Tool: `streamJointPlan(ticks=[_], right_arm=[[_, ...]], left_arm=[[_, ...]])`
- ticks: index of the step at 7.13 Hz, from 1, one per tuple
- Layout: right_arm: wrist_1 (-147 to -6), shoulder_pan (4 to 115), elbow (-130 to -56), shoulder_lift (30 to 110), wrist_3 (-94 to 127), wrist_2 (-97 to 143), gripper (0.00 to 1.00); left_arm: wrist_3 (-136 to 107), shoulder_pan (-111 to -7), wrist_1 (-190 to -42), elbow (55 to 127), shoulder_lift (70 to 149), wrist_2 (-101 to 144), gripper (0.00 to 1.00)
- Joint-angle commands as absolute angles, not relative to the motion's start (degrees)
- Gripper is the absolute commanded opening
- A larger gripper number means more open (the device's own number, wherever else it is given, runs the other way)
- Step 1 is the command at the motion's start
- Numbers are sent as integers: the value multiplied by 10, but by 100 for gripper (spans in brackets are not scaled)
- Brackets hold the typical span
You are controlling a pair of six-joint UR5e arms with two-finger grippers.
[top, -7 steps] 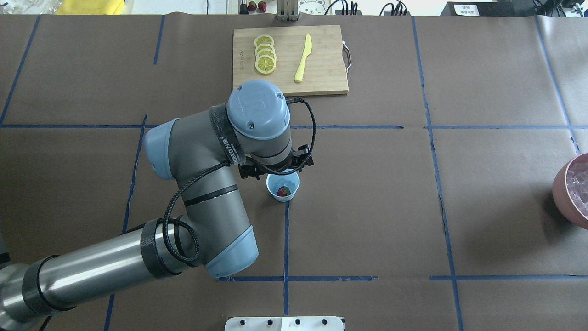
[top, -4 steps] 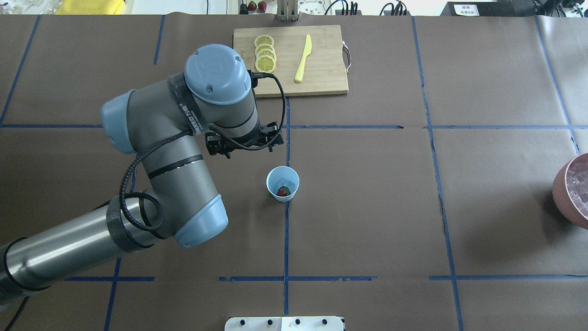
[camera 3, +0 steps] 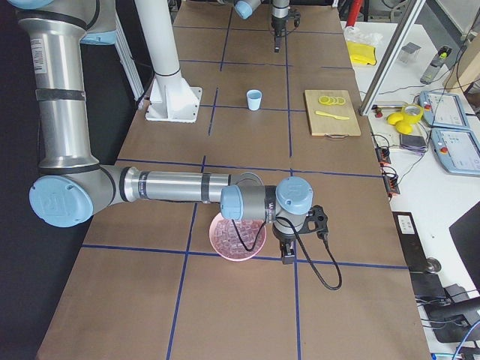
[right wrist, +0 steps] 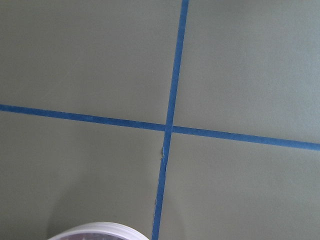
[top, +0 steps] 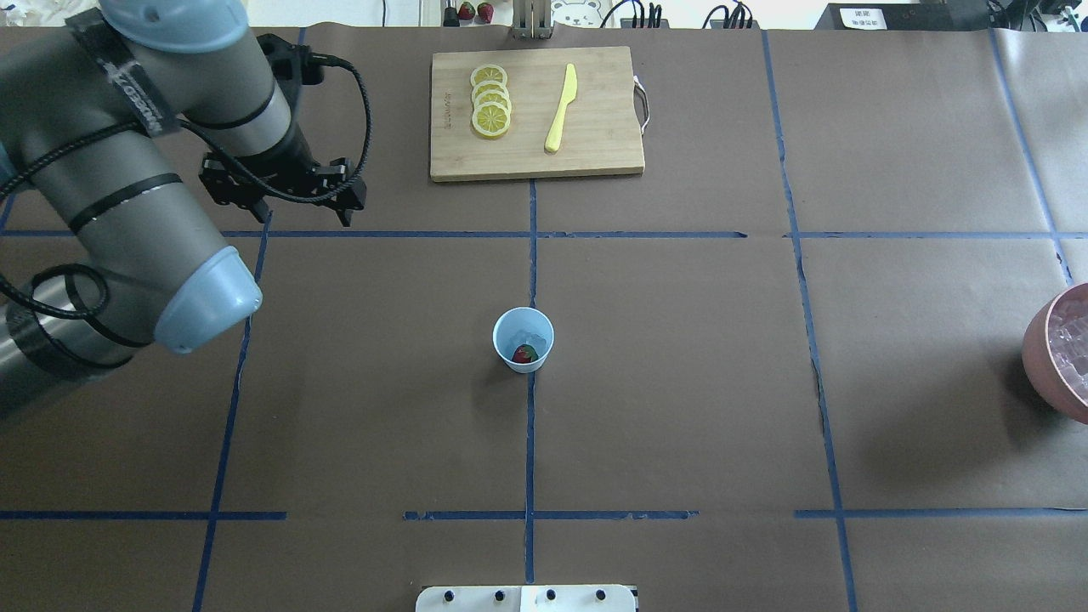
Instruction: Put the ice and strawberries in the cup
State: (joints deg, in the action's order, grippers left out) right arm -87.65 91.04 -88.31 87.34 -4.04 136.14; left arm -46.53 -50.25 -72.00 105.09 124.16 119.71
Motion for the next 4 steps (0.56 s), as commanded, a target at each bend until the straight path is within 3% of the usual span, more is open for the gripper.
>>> streamJointPlan(ticks=[1, 4], right_arm=[[-876, 910, -885, 872, -22, 1362, 99], [-876, 910, -888, 878, -25, 1363, 99]], left_arm=[[-300, -601, -717, 1052, 1177, 1263, 100], [-81, -742, -719, 1010, 1109, 1319, 100]])
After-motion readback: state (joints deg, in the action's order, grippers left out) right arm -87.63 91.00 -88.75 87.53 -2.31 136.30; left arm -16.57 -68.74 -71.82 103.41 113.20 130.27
